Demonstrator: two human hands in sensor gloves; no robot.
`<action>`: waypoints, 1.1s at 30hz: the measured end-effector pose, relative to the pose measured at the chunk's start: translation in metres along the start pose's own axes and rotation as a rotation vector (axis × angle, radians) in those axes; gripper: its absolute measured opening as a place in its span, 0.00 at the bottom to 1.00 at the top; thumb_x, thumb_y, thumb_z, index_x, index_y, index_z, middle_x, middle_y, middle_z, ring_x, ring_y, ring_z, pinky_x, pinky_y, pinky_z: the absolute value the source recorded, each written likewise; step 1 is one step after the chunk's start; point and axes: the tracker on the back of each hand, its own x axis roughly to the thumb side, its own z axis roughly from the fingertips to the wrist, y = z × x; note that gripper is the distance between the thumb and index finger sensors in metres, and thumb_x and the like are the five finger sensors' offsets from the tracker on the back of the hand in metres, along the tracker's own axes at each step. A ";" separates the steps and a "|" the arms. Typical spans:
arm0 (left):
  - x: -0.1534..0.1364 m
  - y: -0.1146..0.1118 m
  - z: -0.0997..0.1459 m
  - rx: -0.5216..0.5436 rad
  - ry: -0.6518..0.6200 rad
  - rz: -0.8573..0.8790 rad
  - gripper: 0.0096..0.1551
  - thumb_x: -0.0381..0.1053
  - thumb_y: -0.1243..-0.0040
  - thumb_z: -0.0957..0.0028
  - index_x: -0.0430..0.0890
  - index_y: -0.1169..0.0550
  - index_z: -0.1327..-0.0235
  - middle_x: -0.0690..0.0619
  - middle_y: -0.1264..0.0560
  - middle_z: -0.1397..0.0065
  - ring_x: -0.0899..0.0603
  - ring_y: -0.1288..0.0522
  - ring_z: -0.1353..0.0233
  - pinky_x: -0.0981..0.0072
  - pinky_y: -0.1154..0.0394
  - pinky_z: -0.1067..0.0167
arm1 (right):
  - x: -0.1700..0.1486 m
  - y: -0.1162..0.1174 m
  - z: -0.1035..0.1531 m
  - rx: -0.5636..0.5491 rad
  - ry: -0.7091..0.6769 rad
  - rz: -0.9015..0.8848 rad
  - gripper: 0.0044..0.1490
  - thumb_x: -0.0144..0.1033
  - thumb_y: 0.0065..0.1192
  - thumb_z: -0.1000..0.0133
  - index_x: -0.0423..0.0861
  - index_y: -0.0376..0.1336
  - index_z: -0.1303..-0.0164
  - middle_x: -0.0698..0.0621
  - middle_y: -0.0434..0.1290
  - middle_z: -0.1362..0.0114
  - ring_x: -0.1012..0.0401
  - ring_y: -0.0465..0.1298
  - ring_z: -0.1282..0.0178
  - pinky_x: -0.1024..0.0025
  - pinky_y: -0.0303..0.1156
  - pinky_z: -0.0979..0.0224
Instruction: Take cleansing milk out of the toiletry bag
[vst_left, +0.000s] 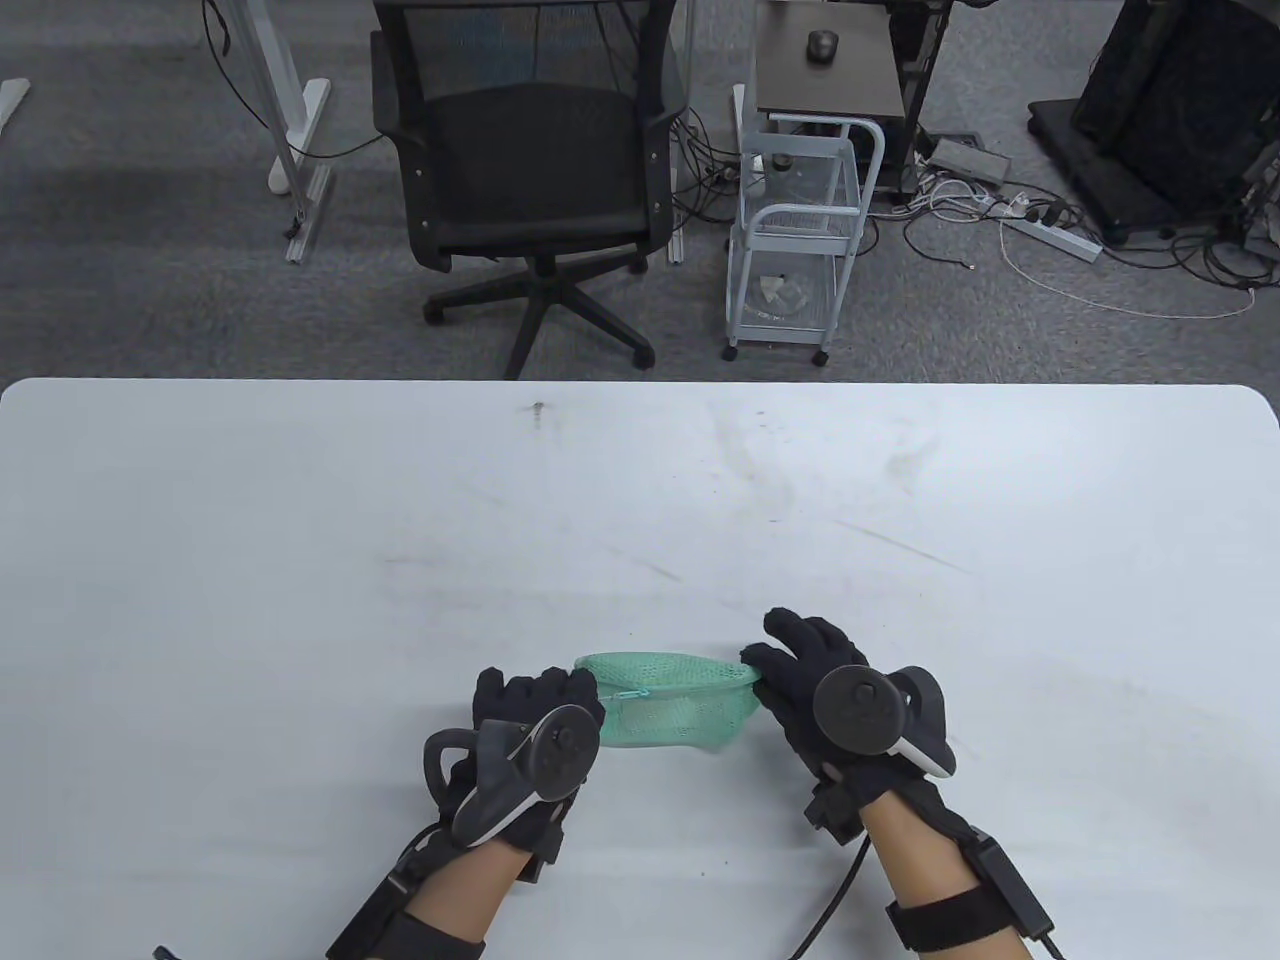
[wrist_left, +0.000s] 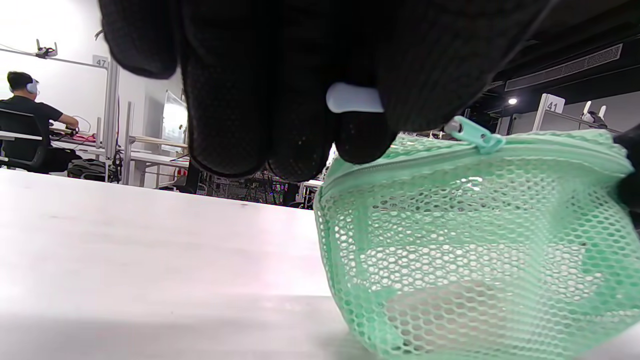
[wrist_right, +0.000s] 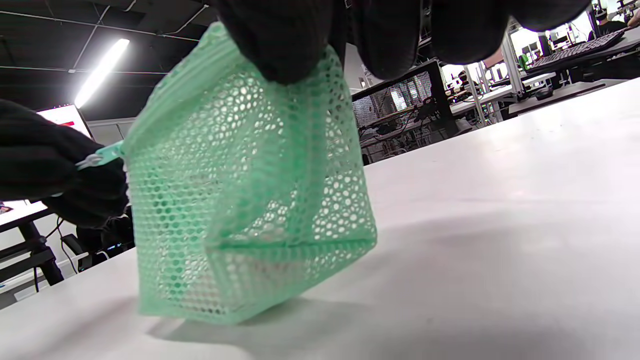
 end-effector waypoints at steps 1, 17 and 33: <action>-0.001 0.000 0.000 0.002 0.003 -0.001 0.23 0.54 0.30 0.46 0.48 0.14 0.40 0.45 0.14 0.33 0.32 0.15 0.36 0.31 0.33 0.30 | 0.000 0.000 0.000 0.000 0.001 -0.001 0.25 0.31 0.68 0.40 0.40 0.72 0.32 0.30 0.62 0.15 0.22 0.61 0.24 0.24 0.58 0.28; -0.011 0.002 -0.005 0.024 0.060 -0.028 0.23 0.54 0.30 0.46 0.49 0.14 0.40 0.45 0.14 0.32 0.32 0.15 0.36 0.31 0.33 0.29 | -0.006 -0.004 0.000 0.006 0.003 -0.019 0.25 0.31 0.68 0.40 0.40 0.72 0.32 0.29 0.62 0.15 0.22 0.61 0.24 0.25 0.58 0.28; -0.032 -0.002 -0.013 -0.013 0.130 -0.018 0.23 0.54 0.30 0.47 0.48 0.13 0.41 0.45 0.14 0.33 0.32 0.15 0.36 0.31 0.33 0.29 | -0.016 -0.008 0.000 0.050 0.029 -0.045 0.25 0.31 0.68 0.40 0.40 0.72 0.32 0.29 0.62 0.15 0.22 0.61 0.24 0.24 0.58 0.28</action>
